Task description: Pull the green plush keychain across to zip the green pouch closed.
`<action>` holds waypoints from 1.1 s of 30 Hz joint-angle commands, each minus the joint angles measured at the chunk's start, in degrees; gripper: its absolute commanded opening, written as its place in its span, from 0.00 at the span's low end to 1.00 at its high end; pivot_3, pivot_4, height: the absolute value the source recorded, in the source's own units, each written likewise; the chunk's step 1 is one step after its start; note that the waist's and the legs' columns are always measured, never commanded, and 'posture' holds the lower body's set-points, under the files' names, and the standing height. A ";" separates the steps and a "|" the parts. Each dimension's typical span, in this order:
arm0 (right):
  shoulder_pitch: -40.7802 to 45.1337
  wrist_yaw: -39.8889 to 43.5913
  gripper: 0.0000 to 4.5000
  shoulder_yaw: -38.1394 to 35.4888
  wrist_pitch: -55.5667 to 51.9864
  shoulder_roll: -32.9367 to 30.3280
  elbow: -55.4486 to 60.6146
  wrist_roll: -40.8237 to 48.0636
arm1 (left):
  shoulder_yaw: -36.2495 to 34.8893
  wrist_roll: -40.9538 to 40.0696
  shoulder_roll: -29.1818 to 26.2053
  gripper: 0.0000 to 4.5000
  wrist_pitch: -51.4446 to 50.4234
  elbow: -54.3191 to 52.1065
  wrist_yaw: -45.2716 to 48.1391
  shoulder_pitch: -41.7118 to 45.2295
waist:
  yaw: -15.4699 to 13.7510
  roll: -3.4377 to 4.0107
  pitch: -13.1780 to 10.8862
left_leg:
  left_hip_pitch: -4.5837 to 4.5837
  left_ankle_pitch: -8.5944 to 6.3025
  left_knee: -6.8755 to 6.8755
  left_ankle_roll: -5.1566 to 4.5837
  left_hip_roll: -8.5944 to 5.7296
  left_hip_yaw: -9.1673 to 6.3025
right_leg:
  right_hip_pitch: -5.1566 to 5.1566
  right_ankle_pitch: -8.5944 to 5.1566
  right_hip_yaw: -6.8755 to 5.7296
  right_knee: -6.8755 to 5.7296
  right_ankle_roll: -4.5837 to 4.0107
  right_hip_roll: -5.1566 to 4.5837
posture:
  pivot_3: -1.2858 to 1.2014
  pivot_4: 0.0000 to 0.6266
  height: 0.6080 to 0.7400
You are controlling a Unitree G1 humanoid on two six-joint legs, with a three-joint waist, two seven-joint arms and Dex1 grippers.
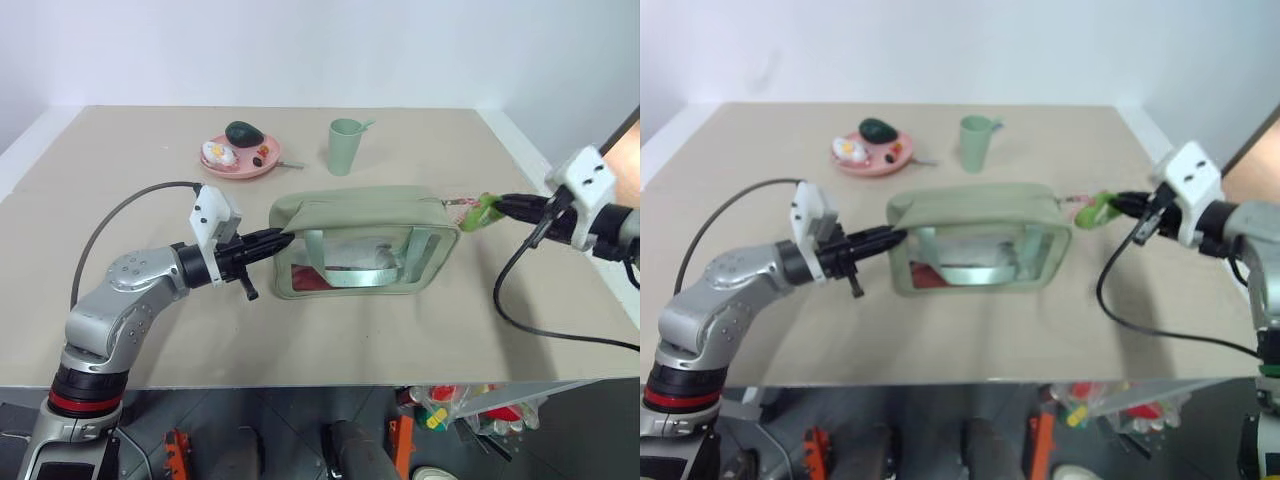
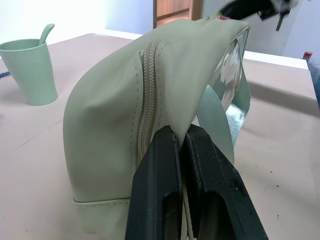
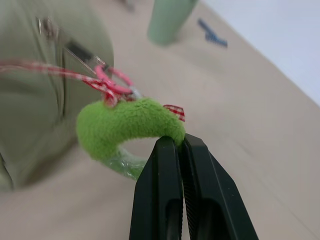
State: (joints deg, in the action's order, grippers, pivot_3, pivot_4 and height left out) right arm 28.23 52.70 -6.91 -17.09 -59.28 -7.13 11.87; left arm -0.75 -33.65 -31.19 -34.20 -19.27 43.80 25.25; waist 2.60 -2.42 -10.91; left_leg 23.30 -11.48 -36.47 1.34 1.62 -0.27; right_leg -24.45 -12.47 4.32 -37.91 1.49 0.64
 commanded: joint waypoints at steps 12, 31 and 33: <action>-7.86 -8.56 0.00 9.84 5.28 7.57 7.22 -13.83 | 0.27 0.23 0.34 0.00 0.20 -1.91 -1.22 0.62 | 0.03 0.01 0.01 | -0.02 0.01 -0.04 0.02 -0.02 0.03 | 0.02 0.02 0.04 0.00 0.02 -0.01 | 0.52 0.24 1.00; -9.79 2.09 1.00 -14.40 -13.73 8.69 18.23 18.11 | -7.45 -6.21 -3.68 0.99 -6.43 -2.59 -2.01 1.29 | 0.11 0.02 -0.01 | -0.02 0.00 0.03 0.00 0.04 -0.11 | 0.03 0.03 -0.07 -0.01 0.02 0.06 | 0.52 0.24 1.00; -12.69 1.69 1.00 -16.58 -14.97 8.55 21.00 19.56 | -8.90 -5.41 -3.94 0.99 -5.30 -3.36 -3.59 0.44 | 0.11 0.02 -0.01 | -0.03 0.00 0.01 0.00 0.05 -0.12 | 0.04 0.03 -0.07 -0.03 0.01 0.07 | 0.52 0.24 1.00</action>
State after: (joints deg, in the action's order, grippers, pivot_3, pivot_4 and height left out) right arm 16.06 54.62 -20.69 -31.15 -50.12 10.69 29.17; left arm -7.34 -38.84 -34.54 -40.37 -20.09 41.10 25.75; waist 2.72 -2.40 -10.92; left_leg 23.27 -11.48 -36.46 1.34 1.66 -0.39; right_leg -24.41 -12.45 4.25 -37.94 1.49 0.70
